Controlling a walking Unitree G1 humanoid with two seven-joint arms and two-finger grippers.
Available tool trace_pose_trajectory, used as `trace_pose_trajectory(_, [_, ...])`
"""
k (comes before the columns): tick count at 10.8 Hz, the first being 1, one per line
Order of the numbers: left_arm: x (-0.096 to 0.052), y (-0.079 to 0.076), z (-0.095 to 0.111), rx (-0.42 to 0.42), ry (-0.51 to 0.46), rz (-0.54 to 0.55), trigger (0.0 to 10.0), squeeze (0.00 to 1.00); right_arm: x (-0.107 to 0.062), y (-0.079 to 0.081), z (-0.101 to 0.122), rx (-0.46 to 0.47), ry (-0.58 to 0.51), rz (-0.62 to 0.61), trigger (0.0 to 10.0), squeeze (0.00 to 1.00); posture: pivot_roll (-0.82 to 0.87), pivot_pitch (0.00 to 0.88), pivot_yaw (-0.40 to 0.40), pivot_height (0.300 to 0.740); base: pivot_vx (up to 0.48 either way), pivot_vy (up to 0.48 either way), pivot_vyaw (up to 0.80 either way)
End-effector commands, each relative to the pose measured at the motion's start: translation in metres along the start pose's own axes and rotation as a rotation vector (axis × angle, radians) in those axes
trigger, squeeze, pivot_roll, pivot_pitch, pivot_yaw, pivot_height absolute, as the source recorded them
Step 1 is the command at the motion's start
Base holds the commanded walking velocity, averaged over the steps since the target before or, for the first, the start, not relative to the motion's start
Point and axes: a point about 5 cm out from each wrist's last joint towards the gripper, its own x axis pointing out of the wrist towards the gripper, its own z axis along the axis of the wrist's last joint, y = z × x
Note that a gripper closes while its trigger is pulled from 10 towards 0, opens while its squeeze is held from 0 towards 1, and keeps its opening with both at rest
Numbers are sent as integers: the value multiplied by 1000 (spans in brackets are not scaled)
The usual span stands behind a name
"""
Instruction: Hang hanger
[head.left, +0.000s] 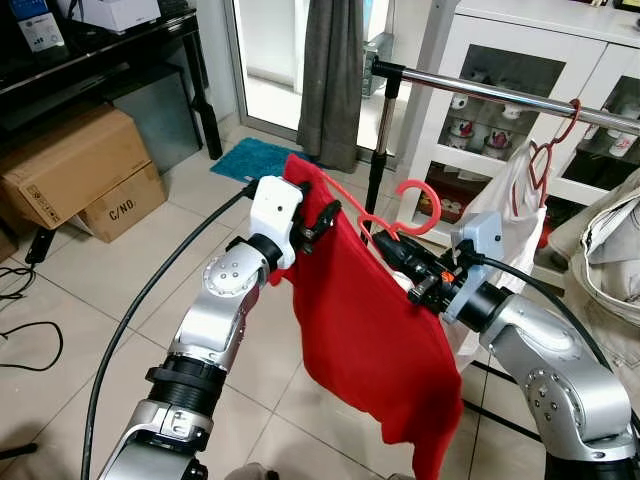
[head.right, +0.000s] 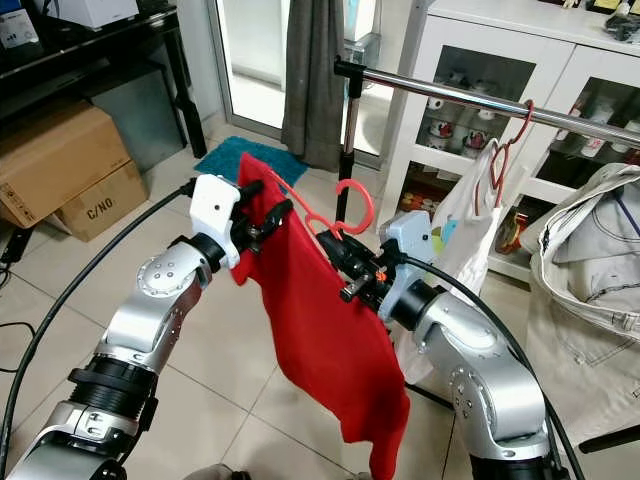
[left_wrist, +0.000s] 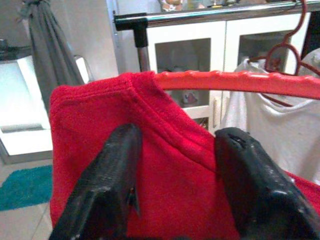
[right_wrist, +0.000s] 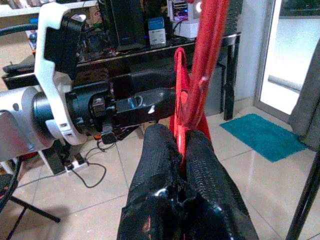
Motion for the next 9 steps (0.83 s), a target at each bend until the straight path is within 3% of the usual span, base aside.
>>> trace_pose_trajectory(1, [0, -3, 0, 0, -6, -20, 0, 0, -1, 4, 8, -10, -44, 26, 0, 0, -157, 0, -20, 740, 0, 0, 0])
trace_pose_trajectory(9, [3, 20, 2, -3, 16, 43, 0, 0, -5, 7, 8, -23, -65, 8, 0, 0, -170, 0, 31, 740, 0, 0, 0])
